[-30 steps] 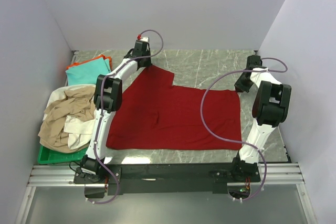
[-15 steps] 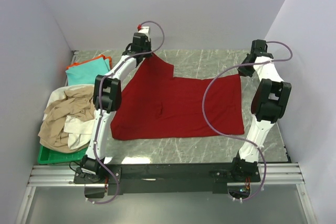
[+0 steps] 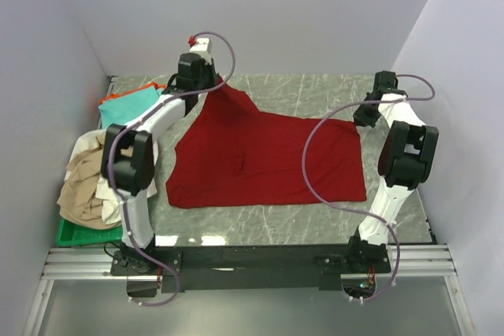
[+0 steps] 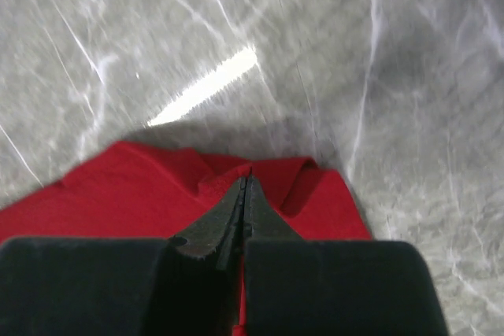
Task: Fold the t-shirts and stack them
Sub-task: Fold the tshirt
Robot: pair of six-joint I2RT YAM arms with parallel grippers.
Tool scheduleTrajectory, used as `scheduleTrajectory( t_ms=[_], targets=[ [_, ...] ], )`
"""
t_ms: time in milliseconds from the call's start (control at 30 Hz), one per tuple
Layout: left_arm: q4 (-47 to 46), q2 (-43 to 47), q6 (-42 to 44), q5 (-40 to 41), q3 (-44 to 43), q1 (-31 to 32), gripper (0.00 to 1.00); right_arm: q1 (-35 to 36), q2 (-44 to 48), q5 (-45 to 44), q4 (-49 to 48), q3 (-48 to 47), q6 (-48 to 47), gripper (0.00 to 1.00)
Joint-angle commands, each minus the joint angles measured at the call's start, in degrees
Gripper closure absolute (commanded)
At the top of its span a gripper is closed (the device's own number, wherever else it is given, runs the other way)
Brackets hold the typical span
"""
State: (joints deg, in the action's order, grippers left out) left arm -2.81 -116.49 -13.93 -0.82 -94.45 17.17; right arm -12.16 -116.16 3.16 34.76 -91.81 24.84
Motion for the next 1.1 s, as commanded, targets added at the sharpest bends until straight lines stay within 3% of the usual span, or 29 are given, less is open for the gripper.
scheduleTrajectory(
  t_ms=[0,267,400,667,1067],
  targets=[
    [-6.8,8.7,-1.6,-0.4,9.5,1.4,1.0,-0.2,7.0,1.0,-3.2,4.6,0.6,1.0],
    [-10.4,20.3,-3.3,6.0,30.5,3.0,1.0,-0.3,15.2,-3.1,-6.7,17.8,1.1,1.0],
    [-11.4,26.6,-3.6,9.3,37.3,3.0,1.0,-0.6,16.6,-5.4,-6.7,20.0,1.1,1.0],
    [-9.7,35.2,-5.3,15.9,46.2,3.4,1.0,-2.2,22.0,-7.8,-7.1,25.0,1.1,1.0],
    [-6.2,43.4,-7.9,18.8,53.1,3.8,0.99,-3.2,26.0,-7.8,-7.9,30.4,1.1,1.0]
  ],
)
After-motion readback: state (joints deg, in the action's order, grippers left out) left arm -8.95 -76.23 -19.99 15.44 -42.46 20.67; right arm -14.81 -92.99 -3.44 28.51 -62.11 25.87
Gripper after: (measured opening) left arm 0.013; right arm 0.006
